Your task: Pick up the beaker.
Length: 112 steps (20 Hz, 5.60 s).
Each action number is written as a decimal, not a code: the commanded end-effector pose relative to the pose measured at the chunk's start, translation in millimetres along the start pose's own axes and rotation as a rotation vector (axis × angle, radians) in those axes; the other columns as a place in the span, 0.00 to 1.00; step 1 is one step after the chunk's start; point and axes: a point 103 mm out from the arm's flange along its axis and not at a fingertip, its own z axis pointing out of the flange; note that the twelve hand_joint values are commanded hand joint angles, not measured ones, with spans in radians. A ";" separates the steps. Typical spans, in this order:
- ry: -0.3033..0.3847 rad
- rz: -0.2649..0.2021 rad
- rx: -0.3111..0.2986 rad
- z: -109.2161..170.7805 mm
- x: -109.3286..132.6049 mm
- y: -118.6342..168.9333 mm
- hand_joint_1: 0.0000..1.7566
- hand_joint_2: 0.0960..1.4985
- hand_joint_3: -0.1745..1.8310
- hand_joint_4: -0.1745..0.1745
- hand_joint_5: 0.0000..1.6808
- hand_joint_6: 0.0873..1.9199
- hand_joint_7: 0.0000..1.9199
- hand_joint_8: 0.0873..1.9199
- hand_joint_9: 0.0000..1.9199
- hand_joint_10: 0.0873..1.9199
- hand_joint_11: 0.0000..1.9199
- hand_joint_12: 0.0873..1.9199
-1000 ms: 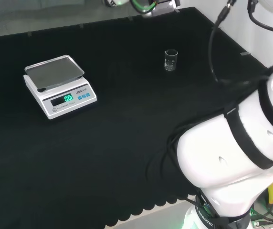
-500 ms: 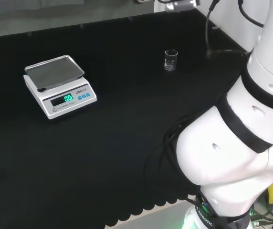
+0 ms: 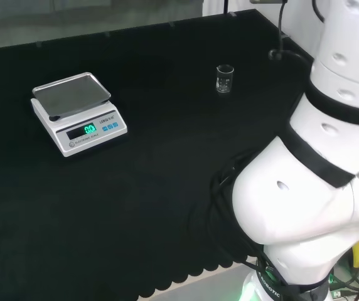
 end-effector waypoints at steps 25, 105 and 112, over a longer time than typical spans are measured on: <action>0.014 -0.024 0.191 182.4 29.2 95.9 0.17 0.62 0.18 0.32 0.10 0.00 0.00 0.27 0.00 0.38 0.00 0.79; -0.166 -0.242 0.010 -18.1 104.0 -31.0 0.67 0.44 0.40 0.00 0.70 0.40 0.83 0.27 1.00 0.04 0.83 0.33; -0.176 -0.392 0.067 -33.9 179.8 -84.6 0.68 0.42 0.43 0.00 0.71 0.41 0.84 0.26 1.00 0.06 0.82 0.33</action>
